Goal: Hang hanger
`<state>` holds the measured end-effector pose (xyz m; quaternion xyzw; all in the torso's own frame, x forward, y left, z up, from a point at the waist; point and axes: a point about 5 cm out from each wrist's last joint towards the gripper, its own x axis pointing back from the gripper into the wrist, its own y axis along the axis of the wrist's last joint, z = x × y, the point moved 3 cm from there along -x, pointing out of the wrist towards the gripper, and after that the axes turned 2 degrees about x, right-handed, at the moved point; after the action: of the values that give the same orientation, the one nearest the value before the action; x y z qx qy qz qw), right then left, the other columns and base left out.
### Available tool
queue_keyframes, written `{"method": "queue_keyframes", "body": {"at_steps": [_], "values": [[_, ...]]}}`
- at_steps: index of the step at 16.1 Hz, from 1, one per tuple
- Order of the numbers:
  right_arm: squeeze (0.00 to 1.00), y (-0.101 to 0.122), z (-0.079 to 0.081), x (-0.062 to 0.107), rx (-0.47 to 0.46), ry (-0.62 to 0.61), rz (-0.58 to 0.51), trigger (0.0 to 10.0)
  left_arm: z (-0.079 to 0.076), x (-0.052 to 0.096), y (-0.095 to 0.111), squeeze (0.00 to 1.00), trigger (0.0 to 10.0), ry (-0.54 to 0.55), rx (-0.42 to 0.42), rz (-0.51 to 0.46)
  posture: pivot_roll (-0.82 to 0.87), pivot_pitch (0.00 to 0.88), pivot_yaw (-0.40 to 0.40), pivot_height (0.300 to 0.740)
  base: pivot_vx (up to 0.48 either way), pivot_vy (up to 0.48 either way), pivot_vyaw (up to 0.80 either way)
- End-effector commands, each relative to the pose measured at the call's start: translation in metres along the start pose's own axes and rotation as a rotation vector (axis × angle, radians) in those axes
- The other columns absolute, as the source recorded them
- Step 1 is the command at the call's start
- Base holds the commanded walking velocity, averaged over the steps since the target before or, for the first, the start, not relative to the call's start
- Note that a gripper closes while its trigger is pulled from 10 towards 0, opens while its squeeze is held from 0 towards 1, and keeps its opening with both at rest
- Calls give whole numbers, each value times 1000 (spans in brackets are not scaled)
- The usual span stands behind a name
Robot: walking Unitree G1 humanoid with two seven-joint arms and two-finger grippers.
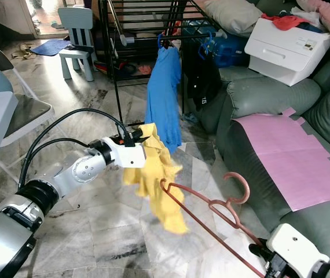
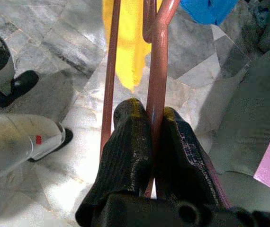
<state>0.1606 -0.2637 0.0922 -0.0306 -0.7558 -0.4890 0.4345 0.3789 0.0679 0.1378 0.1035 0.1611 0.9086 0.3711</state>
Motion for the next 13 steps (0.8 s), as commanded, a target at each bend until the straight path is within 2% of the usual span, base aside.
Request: {"method": "queue_keyframes", "body": {"at_steps": [1, 3, 5, 10, 13], "values": [[0, 2, -7, 4, 34, -28, 4, 10000, 14, -4, 7, 0, 10000, 46, -3, -41, -36, 0, -24, 740, 0, 0, 0], [0, 3, -13, 5, 49, -53, -2, 10000, 6, -3, 20, 0, 10000, 6, 16, -133, -35, 0, -26, 740, 0, 0, 0], [0, 7, -18, 5, 63, -80, -16, 10000, 4, -2, 22, 0, 10000, -10, 15, -150, -34, 0, -27, 740, 0, 0, 0], [0, 5, -22, 2, 68, -77, -18, 10000, -1, 3, 43, 0, 10000, -47, 46, -305, -29, 0, -27, 740, 0, 0, 0], [0, 6, -23, 1, 71, -68, -22, 10000, -2, 2, 45, 0, 10000, -44, 50, -310, -29, 0, -27, 740, 0, 0, 0]]}}
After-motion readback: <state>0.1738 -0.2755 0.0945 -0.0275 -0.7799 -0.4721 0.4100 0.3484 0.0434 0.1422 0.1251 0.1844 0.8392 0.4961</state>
